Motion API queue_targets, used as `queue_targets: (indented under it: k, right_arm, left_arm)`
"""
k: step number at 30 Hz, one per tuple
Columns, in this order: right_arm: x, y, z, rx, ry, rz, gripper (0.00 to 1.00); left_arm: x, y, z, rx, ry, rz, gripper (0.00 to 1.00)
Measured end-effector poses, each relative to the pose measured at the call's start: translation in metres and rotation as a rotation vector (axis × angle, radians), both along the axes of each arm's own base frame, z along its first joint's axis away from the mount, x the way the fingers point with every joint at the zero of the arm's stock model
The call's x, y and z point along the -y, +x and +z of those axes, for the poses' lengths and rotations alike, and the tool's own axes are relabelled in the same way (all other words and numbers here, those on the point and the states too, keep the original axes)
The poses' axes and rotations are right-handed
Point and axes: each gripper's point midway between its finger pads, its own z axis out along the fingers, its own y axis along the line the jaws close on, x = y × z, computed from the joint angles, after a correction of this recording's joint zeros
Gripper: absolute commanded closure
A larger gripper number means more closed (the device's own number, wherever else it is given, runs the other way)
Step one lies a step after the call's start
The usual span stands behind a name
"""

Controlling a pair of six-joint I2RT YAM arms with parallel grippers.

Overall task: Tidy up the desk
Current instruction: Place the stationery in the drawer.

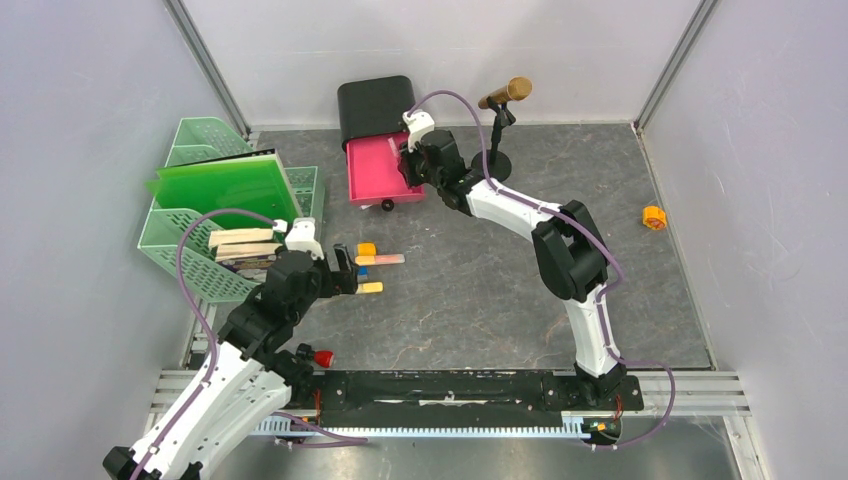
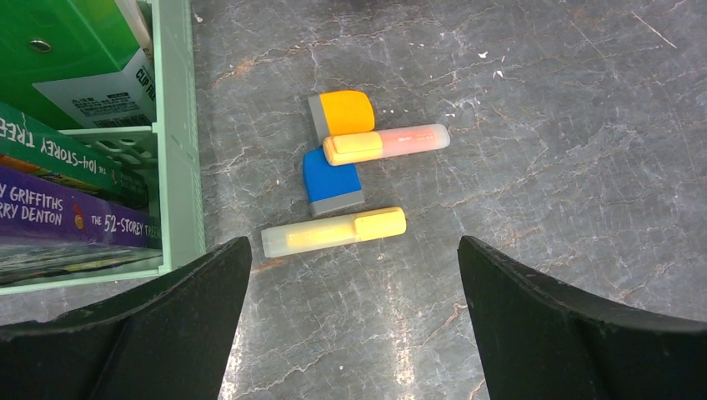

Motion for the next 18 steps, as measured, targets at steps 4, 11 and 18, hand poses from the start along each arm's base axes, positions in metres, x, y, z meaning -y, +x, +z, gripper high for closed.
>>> queue_targets:
  k: [4, 11, 18]
  right_arm:
    - [-0.001, 0.001, 0.002, -0.001, 0.015, -0.005, 0.52]
    - [0.000, 0.004, 0.005, 0.006, 0.030, -0.012, 0.41]
    - [-0.002, 0.000, 0.018, 0.011, 0.069, 0.026, 0.22]
  left_arm:
    - [0.000, 0.000, 0.002, 0.008, -0.004, 0.001, 0.00]
    - [-0.002, -0.001, 0.004, 0.020, -0.006, 0.008, 0.00]
    - [-0.004, 0.000, 0.004, 0.023, -0.003, 0.014, 0.00]
